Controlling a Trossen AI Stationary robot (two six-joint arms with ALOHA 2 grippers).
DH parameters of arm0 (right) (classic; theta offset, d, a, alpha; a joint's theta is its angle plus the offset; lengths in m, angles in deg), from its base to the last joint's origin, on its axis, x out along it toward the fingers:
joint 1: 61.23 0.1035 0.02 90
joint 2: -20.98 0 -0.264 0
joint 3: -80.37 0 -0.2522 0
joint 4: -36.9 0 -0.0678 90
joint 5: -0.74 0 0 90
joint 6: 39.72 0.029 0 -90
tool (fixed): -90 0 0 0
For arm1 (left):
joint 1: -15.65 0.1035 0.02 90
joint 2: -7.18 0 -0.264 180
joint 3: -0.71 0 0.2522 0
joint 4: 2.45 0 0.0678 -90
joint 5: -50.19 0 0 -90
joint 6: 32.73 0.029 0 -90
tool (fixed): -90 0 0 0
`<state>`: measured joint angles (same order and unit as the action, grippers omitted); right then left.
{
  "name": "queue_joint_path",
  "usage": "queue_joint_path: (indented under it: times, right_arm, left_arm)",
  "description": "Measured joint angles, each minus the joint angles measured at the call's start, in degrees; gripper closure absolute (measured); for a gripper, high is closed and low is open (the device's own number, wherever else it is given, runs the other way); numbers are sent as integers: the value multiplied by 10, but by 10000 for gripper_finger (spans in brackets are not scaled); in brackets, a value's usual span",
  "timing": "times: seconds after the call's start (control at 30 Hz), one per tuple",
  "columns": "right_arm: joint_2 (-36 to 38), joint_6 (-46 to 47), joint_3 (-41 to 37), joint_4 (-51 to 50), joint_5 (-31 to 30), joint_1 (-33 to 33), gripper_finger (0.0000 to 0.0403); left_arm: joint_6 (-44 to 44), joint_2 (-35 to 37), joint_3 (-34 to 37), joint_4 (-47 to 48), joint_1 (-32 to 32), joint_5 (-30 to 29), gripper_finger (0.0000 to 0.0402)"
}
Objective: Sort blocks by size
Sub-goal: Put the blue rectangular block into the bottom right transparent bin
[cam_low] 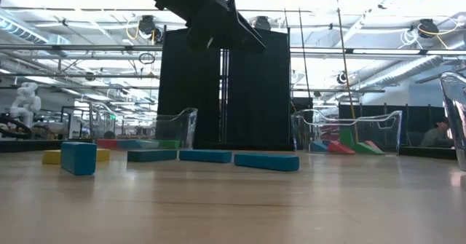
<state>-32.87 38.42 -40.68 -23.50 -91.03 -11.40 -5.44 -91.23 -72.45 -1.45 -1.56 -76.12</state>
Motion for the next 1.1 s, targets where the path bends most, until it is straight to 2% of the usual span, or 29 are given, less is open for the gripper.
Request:
queue_joint_path:
  times: [0.27,0.43,0.63,0.97,1.1]
  right_arm:
    - [-49,92,0,-4,44,13,342]
    - [-94,104,0,-9,91,13,322]
    - [-142,111,0,-18,154,11,316]
    - [-135,83,0,-73,153,-27,315]
    - [-118,44,0,-71,143,-42,315]
  left_arm:
    - [0,0,0,0,0,0,214]
    - [0,0,0,0,0,0,214]
    - [0,0,0,17,0,0,214]
    - [-2,0,0,85,0,0,214]
    - [-42,-1,0,131,2,0,214]
